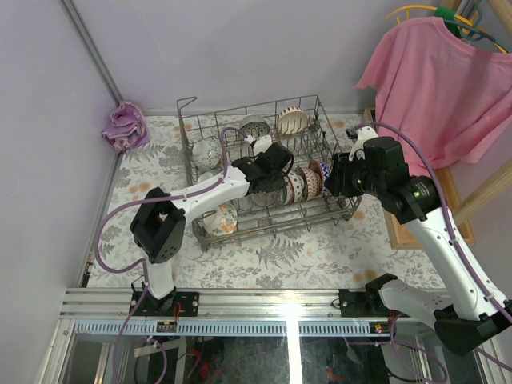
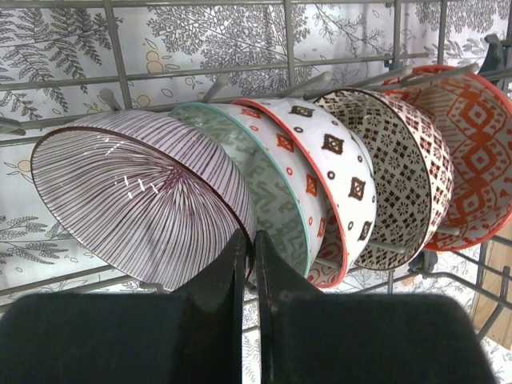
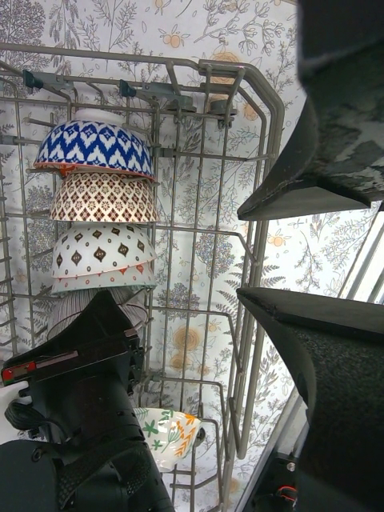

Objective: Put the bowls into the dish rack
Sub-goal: Pick up the bowl from the dish rack.

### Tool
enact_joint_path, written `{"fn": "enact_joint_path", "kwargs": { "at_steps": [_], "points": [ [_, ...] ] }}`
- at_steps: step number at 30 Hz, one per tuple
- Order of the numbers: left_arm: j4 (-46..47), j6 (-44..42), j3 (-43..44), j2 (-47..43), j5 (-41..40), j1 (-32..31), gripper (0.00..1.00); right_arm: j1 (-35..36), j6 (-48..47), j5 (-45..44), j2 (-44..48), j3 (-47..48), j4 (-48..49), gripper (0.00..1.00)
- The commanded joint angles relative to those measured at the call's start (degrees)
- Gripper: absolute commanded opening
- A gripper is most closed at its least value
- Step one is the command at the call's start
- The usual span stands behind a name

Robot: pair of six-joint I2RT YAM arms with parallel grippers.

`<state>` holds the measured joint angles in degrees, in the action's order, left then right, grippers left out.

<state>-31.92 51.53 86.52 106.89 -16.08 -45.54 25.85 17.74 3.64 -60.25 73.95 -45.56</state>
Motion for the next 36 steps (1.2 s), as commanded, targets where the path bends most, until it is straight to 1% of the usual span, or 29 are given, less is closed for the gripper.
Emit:
{"fn": "enact_joint_path", "kwargs": {
  "at_steps": [1,16,23,32,36],
  "points": [
    [7.2,-3.9,-0.3,-4.1,4.7,0.1,0.00,-0.3,-1.0,-0.5,0.7,0.3,0.8,0.45],
    [17.6,-8.4,-8.4,-9.8,15.8,2.9,0.00,-0.3,-0.9,-0.3,-0.5,1.2,0.7,0.45],
    [18.7,-10.3,-9.2,-10.9,19.6,4.3,0.00,-0.4,-0.9,-0.2,-1.1,1.7,0.6,0.45],
    [23.2,-9.2,-13.3,-13.5,27.7,8.4,0.00,-0.3,-0.8,-0.4,-1.5,1.9,0.6,0.44],
    [27.1,-7.9,-15.3,-14.0,31.8,9.6,0.00,-0.3,-0.8,-0.4,-1.6,1.9,0.6,0.44]
  ]
}}
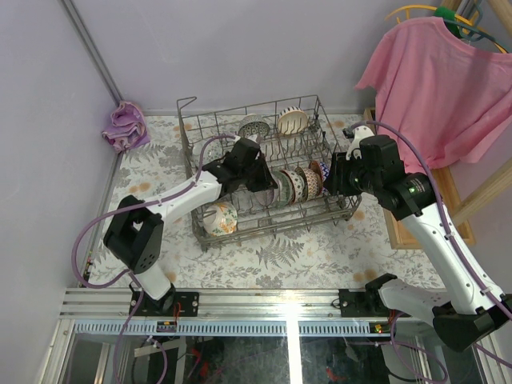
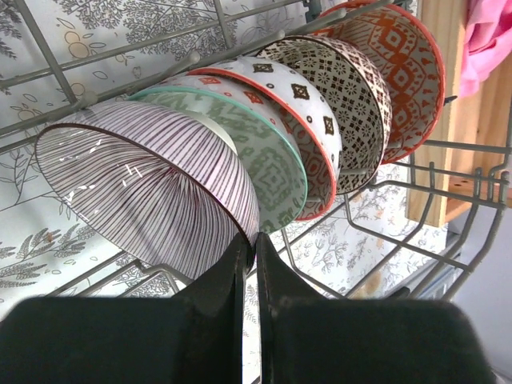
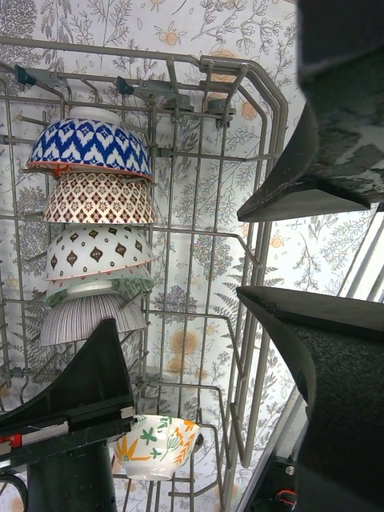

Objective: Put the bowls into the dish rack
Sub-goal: Pick up the bowl from the dish rack.

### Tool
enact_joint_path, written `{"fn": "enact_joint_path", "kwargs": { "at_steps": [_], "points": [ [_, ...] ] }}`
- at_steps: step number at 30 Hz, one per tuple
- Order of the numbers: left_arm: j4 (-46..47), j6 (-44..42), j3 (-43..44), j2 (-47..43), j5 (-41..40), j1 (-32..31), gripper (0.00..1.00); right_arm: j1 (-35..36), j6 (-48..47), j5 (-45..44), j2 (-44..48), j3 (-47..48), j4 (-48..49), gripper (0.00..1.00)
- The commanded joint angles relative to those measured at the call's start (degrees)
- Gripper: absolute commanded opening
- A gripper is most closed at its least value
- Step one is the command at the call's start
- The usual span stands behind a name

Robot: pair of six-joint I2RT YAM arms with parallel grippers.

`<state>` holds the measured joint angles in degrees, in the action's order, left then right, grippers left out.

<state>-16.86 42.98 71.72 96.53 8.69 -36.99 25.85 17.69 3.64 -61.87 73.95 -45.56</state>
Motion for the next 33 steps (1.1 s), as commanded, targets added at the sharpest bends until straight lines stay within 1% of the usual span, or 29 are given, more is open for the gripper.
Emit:
{"fn": "enact_joint_path", "kwargs": {
  "at_steps": [1,21,33],
  "points": [
    [12.6,1.0,-0.8,-3.5,7.9,1.1,0.00,-0.3,-0.7,-0.4,0.1,1.9,0.5,0.44],
    [20.5,2.5,-2.3,-1.9,17.5,1.6,0.00,-0.3,-0.6,-0.7,-0.1,2.2,0.2,0.44],
    [21.4,2.7,-0.7,1.4,28.2,2.8,0.00,-0.3,-0.6,-0.9,-0.5,3.3,-0.3,0.44]
  ]
}}
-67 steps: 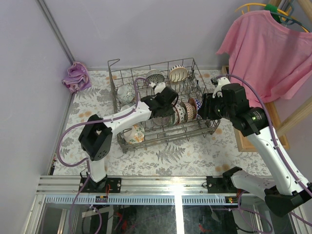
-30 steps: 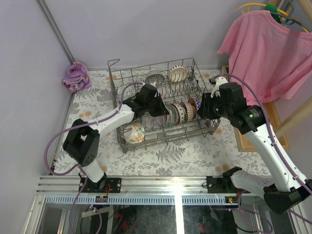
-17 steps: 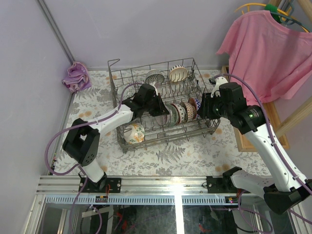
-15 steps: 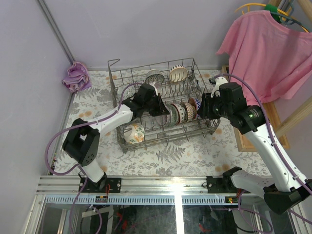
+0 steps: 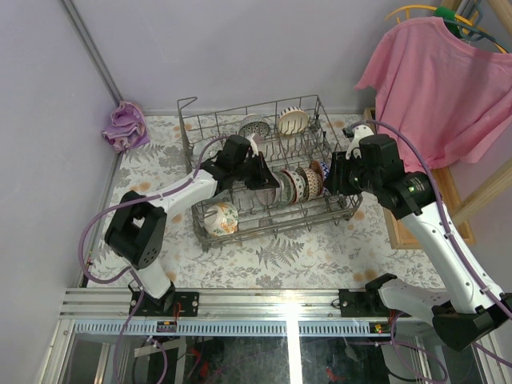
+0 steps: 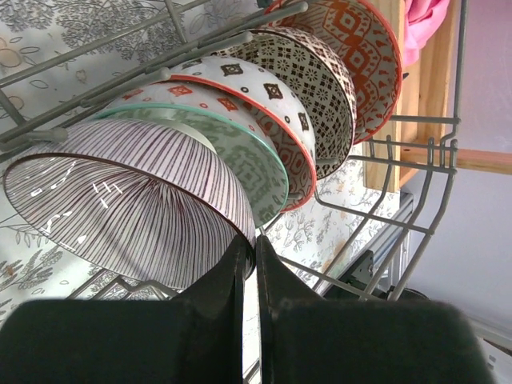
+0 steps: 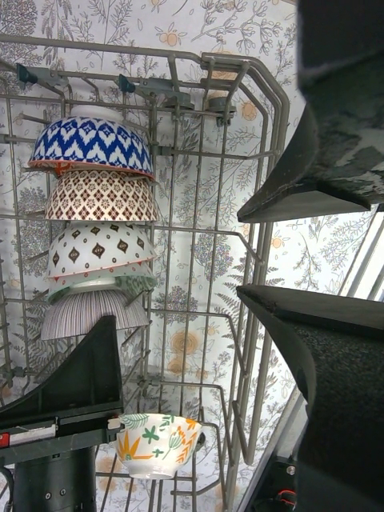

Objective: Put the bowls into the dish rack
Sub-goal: Pick up the bowl from the dish rack.

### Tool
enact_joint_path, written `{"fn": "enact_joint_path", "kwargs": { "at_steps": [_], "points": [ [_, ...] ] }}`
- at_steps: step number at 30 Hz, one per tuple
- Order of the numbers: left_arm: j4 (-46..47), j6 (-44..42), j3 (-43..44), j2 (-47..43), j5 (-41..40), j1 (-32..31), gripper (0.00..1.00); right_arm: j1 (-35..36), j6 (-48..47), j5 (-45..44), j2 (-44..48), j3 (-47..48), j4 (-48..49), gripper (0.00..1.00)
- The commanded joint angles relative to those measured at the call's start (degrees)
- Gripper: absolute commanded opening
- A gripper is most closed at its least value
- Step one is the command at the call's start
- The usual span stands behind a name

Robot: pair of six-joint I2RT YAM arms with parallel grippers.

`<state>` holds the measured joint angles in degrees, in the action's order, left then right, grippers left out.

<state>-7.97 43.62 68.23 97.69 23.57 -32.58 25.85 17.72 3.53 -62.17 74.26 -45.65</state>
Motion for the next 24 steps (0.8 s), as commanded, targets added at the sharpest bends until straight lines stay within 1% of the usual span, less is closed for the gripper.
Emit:
{"fn": "enact_joint_path", "kwargs": {
  "at_steps": [1,5,13,15,18,24],
  "points": [
    [13.1,2.2,2.6,0.5,14.0,-1.5,0.00,-0.3,-0.5,-0.8,-0.2,3.0,-0.2,0.44],
    [15.4,2.9,2.5,1.4,16.8,-1.4,0.00,-0.3,-0.4,-1.0,-0.3,3.2,-0.4,0.43],
    [13.8,1.7,4.1,1.4,17.5,-1.2,0.00,-0.3,0.2,-0.5,-0.8,3.8,-0.4,0.43],
    [11.5,0.4,4.8,1.4,16.6,-1.2,0.00,-0.3,0.3,-0.3,-1.0,4.0,-0.4,0.43],
    [10.6,0.4,4.4,0.8,15.4,-0.7,0.00,-0.3,0.4,-0.1,-1.3,4.0,-0.3,0.42],
    [6.0,-2.7,4.6,-2.7,10.1,-0.1,0.00,-0.3,0.4,0.1,-1.5,3.7,-0.1,0.42]
  ]
}}
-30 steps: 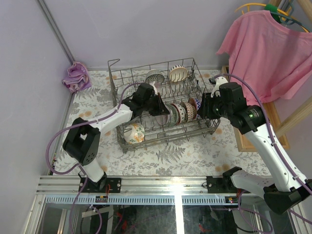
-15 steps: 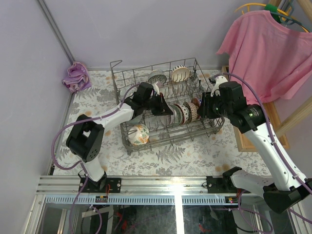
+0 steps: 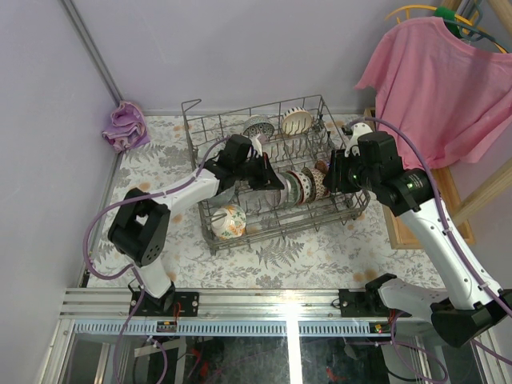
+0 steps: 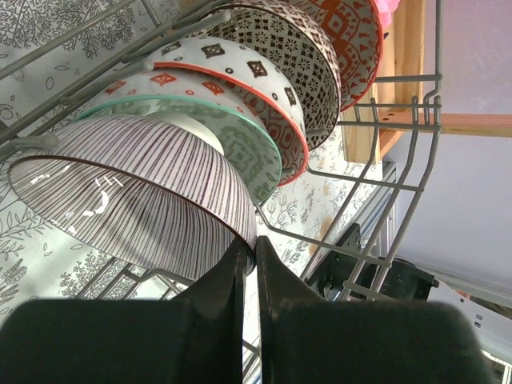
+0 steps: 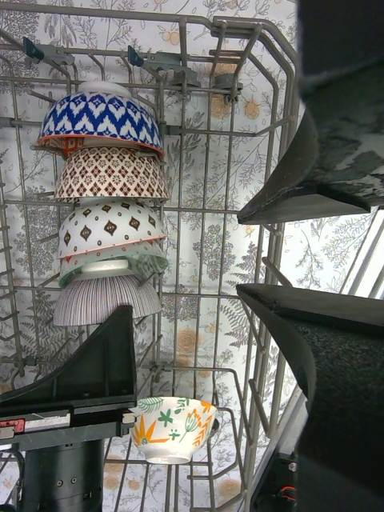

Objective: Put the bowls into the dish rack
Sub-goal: Pick up the bowl from the dish rack.

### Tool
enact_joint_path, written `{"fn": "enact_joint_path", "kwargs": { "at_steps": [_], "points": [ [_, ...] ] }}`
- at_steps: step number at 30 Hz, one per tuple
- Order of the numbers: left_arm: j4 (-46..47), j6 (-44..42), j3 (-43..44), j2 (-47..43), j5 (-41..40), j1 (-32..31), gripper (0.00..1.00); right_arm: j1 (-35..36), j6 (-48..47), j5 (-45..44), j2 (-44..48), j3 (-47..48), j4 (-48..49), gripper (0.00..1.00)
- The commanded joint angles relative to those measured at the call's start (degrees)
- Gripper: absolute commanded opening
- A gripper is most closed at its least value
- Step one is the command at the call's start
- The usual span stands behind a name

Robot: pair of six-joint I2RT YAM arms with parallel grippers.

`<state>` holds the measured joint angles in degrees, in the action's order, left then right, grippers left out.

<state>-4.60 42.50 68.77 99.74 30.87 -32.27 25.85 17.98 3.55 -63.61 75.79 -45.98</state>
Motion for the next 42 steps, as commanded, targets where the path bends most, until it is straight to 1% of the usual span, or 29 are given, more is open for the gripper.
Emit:
{"fn": "enact_joint_path", "kwargs": {
  "at_steps": [1,7,17,27,42],
  "points": [
    [2.9,-1.8,3.7,-5.7,1.7,-0.3,0.00,-0.3,0.1,0.1,-0.1,2.1,0.2,0.42],
    [2.8,-2.1,3.8,-8.6,-0.6,0.1,0.00,-0.4,0.1,0.2,-0.3,2.1,0.5,0.42],
    [3.9,-1.9,1.6,-10.6,-0.9,0.8,0.00,-0.3,0.2,0.2,0.4,0.5,0.9,0.42],
    [-2.4,-1.6,1.2,-10.4,0.3,1.9,0.00,-0.3,0.4,0.5,0.4,-0.4,1.3,0.42],
    [-7.6,-1.9,0.2,-6.8,4.9,4.2,0.00,-0.3,0.8,1.2,0.4,-1.5,2.2,0.42]
  ]
}}
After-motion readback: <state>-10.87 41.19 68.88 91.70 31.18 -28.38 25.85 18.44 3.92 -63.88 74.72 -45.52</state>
